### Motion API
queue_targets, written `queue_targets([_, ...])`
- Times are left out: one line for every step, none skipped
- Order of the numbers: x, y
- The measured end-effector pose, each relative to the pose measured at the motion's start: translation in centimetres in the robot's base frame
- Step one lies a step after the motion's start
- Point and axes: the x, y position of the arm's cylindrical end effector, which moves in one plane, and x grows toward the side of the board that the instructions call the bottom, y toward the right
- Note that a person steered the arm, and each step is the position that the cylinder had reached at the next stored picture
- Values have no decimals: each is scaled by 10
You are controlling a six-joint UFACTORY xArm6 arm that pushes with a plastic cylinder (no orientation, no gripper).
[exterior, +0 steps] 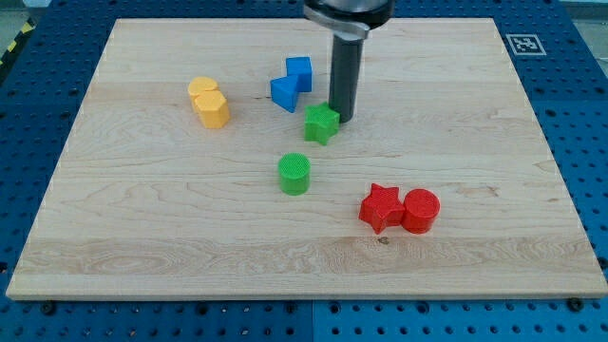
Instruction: Slide the green star closer to the green circle
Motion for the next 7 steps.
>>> queue_targets([14,-31])
queue_targets([24,-59])
queue_targets([34,-79])
queue_targets([37,-81])
queue_targets([38,-71])
queue_targets([40,-30])
queue_targets([40,-28])
